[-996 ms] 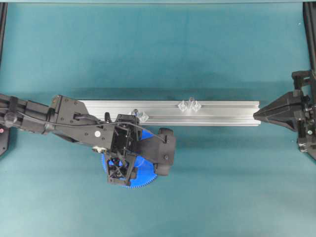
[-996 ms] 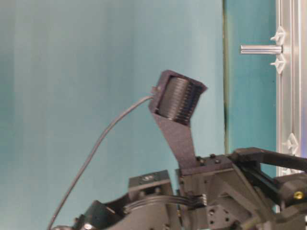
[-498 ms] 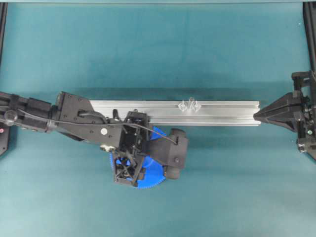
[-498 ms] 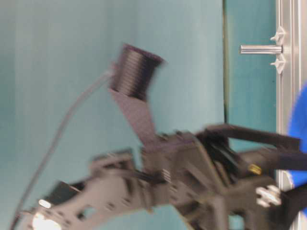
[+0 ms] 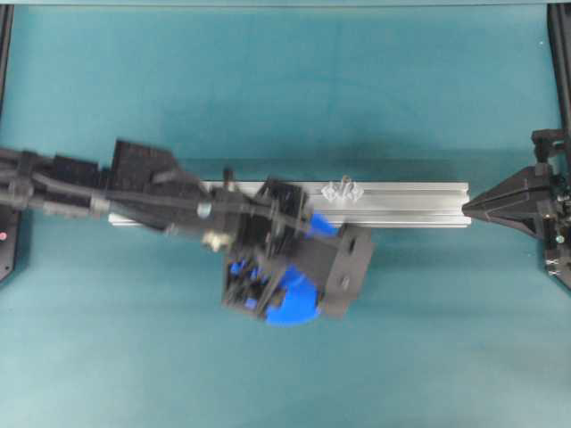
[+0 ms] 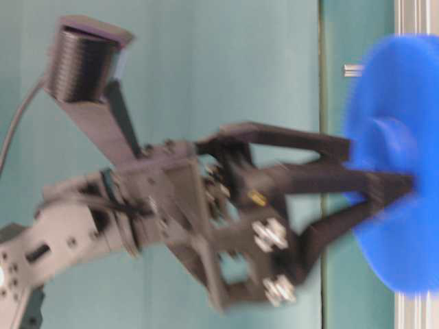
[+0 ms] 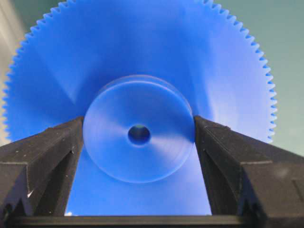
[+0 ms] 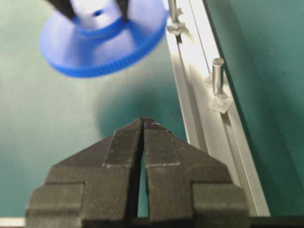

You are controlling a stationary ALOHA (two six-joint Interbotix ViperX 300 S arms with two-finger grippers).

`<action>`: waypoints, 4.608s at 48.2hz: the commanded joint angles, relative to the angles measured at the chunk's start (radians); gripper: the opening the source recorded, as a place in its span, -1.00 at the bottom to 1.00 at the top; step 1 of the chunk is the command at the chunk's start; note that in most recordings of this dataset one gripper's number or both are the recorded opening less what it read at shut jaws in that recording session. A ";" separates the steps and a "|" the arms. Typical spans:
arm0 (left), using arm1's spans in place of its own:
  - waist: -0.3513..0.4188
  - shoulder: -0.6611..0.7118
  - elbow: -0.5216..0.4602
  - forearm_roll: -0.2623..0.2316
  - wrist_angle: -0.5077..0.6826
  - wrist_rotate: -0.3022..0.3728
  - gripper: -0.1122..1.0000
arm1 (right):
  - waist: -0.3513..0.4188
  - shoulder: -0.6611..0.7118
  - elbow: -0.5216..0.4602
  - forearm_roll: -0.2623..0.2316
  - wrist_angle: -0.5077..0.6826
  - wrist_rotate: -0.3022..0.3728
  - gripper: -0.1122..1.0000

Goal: Insert the large gear onto the shaft.
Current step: 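Lift the blue gear and carry it over the right shaft, then align the gear's center hole above the right metal shaft, then lower the gear onto the shaft and open the left gripper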

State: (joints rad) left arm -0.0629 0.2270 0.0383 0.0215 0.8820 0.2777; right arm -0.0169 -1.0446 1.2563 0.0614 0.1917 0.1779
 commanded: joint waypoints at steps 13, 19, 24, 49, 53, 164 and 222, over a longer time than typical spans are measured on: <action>0.091 0.031 -0.144 0.005 -0.003 0.114 0.61 | -0.002 -0.032 0.005 -0.002 0.002 0.009 -0.69; 0.103 0.078 -0.204 0.006 0.011 0.152 0.61 | -0.003 -0.041 0.014 -0.008 0.002 0.009 -0.69; 0.118 0.117 -0.259 0.006 0.046 0.164 0.61 | -0.003 -0.049 0.014 -0.011 0.002 0.009 -0.69; 0.155 0.245 -0.413 0.006 0.123 0.221 0.61 | -0.003 -0.063 0.014 -0.012 0.002 0.009 -0.69; 0.156 0.250 -0.408 0.006 0.124 0.216 0.61 | -0.003 -0.064 0.015 -0.011 0.002 0.009 -0.69; 0.225 0.256 -0.437 0.006 0.137 0.202 0.67 | -0.003 -0.075 0.011 -0.011 0.002 0.017 -0.69; 0.202 0.259 -0.449 0.005 0.173 0.141 0.80 | -0.003 -0.075 0.018 -0.011 0.002 0.051 -0.69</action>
State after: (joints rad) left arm 0.1427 0.5292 -0.3912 0.0230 1.0554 0.4203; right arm -0.0184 -1.1259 1.2855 0.0522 0.1979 0.2194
